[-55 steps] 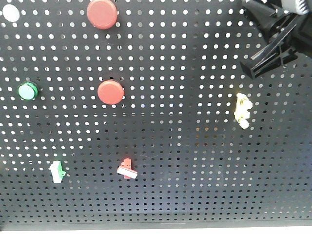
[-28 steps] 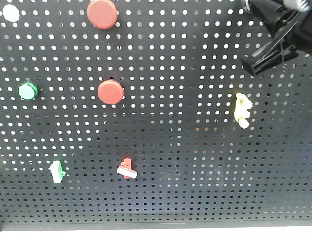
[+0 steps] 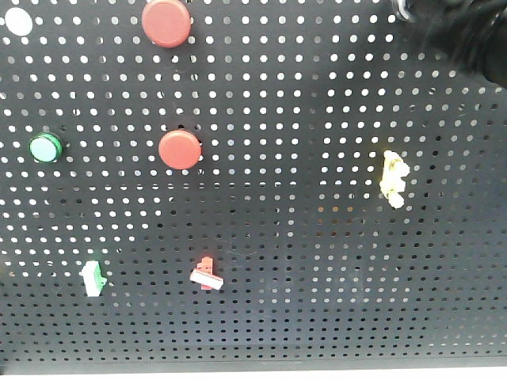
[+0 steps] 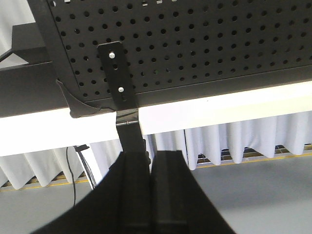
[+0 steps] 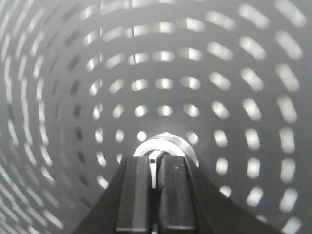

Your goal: Rotate knob clockwise with right arm

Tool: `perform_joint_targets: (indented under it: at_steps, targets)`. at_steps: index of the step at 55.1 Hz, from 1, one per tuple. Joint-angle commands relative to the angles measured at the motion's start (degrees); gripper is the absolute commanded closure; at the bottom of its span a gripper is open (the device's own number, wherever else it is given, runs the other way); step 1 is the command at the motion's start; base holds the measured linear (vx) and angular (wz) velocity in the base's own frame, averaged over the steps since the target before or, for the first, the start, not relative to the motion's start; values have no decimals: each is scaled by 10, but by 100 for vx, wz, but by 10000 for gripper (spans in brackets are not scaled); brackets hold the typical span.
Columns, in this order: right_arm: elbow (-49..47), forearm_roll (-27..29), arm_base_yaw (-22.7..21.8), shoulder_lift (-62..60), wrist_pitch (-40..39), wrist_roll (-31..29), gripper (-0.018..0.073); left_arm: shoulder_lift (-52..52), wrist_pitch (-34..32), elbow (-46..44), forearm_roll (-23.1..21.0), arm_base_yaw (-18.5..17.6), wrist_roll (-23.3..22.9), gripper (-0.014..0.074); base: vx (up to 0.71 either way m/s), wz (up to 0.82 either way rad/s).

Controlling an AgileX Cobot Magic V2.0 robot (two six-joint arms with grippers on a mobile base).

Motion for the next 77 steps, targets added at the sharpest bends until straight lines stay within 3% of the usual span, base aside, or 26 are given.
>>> perform_joint_targets:
  at_steps: [1,10,16,34,43,49,55,77]
  targets:
    - [-15,104,-1,1,-68,23,568,-9,-45,15,-4,-2,-1,603,0,0]
    - [-15,277,-1,-2,-90,40,568,-9,-45,15,-4,-2,-1,603,0,0]
    - [-15,334,-1,-4,-91,33,566,-9,-45,15,-4,-2,-1,603,0,0]
    - [-15,307,-1,-14,-83,32,530,-9,-45,15,-4,-2,-1,603,0,0]
    - [-15,304,-1,-35,-12,31,468,-9,-45,15,-4,-2,-1,603,0,0]
    - [-3,274,-1,-62,23,9,426,-9,-45,15,-4,-2,-1,603,0,0]
    - [39,247,-1,-107,12,-23,421,-9,-45,15,-4,-2,-1,603,0,0]
    - [199,248,-1,-272,23,-42,421,-9,-45,15,-4,-2,-1,603,0,0]
